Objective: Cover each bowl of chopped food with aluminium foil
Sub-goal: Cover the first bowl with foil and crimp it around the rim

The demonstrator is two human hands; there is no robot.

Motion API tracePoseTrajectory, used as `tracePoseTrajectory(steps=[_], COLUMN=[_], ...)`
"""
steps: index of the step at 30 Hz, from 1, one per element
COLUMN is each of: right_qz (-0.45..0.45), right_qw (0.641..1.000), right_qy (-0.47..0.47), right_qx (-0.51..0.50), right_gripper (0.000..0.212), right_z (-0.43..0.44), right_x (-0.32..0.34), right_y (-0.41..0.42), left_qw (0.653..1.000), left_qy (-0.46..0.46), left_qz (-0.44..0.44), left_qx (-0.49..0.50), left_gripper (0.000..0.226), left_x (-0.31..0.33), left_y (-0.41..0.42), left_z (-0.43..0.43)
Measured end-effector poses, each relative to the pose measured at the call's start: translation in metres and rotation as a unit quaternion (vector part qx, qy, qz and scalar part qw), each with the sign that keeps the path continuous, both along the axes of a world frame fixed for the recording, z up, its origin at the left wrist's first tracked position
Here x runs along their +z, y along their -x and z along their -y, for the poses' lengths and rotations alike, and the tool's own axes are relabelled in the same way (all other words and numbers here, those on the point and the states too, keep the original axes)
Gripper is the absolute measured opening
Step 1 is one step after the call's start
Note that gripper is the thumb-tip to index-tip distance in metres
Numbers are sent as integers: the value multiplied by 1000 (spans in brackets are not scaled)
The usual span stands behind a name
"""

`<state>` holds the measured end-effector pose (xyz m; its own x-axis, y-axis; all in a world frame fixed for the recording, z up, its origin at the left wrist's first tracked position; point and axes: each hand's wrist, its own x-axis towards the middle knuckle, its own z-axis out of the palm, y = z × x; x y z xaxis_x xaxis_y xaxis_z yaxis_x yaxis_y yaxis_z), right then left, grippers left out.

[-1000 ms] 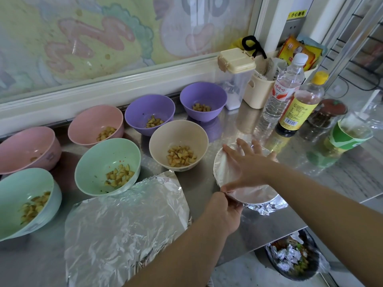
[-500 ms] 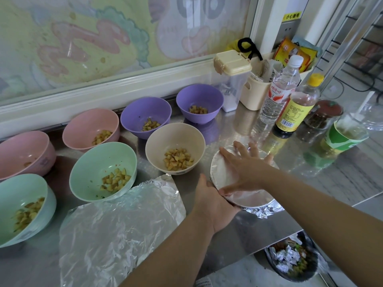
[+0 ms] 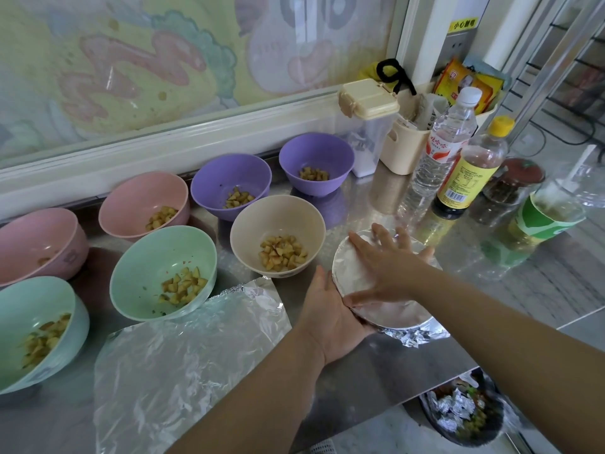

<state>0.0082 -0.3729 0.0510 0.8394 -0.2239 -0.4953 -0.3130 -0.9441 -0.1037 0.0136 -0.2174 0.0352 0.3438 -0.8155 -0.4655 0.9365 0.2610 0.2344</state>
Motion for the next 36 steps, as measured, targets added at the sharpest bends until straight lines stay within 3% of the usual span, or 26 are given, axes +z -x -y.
tracePoseTrajectory(steps=[6,10,15,18,21,25,29,36], right_qz=[17,-31,-50,-5,-7,-30,-32,-26], right_qw=[999,994,994,999,999,998,998,999], right_qy=[-4,-30,50,45,-19,-17,-10,-10], right_qx=[-48,-103,-85,-15,41,57,52,40], right_gripper=[145,159,159,153,148,145,145,145], right_z=[-4,10,32,26,13,7,7,4], right_x=[-11,3,20,25,20,16,16,14], right_y=[0,2,12,13,9,6,5,5], left_qw=[998,991,972,959,950,935,948,966], left_qy=[-13,-67,-166,-208,-261,-345,-316,-250], left_qz=[-39,-44,50,76,91,81,26,-64], left_qx=[50,112,160,178,143,34,-21,28], left_gripper=[73,73,61,48,33,23,28,18], left_x=[-5,-22,-7,-10,-22,-22,-23,-24], left_y=[-13,-27,-27,-26,-19,6,17,22], left_z=[-3,0,2,-1,-10,-20,-19,-18])
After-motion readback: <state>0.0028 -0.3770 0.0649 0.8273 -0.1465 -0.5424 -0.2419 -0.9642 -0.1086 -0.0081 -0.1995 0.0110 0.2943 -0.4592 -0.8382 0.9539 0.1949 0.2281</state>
